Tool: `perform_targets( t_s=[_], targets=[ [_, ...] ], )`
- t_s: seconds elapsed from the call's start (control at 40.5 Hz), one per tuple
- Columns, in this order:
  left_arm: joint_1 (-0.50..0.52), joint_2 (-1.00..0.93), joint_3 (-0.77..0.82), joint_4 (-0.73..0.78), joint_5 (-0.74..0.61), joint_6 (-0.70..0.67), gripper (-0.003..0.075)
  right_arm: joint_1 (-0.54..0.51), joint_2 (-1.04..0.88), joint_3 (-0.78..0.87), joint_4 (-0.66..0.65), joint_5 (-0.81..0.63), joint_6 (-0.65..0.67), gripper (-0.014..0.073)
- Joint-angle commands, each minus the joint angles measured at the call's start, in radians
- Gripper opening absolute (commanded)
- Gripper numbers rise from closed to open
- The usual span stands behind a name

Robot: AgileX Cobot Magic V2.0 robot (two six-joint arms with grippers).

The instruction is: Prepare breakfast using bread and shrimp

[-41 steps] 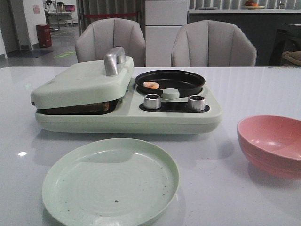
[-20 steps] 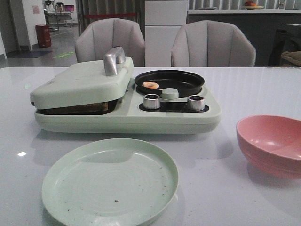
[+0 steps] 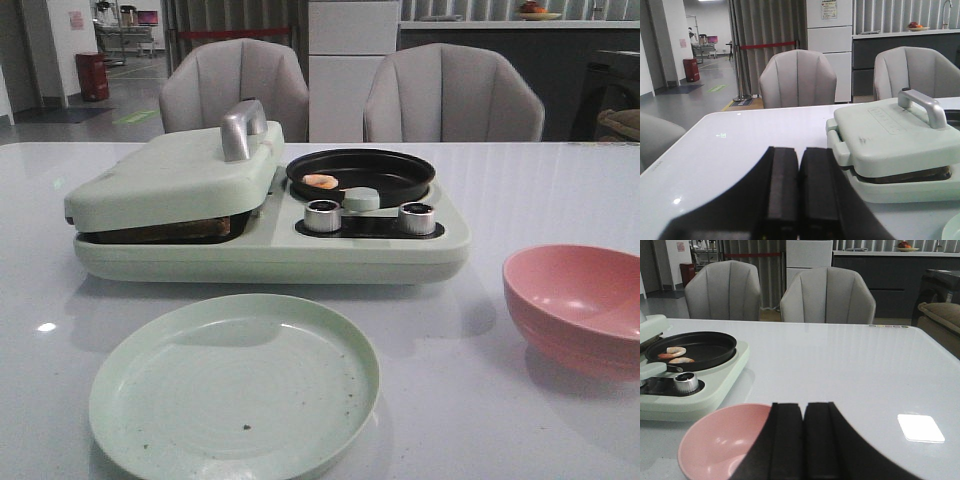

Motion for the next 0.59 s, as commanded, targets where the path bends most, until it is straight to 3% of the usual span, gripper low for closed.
perform_targets(
  t_s=[0.0, 0.568],
  targets=[
    [-0.006, -0.019, 0.031, -0.002, -0.09, -0.012, 0.0101, -0.005, -0.023, -0.016, -0.029, -0.097, -0.012, 0.0015],
    [-0.006, -0.019, 0.031, -0.002, -0.09, -0.012, 0.0101, -0.026, -0.023, -0.016, -0.039, -0.119, 0.027, 0.0015]
  ],
)
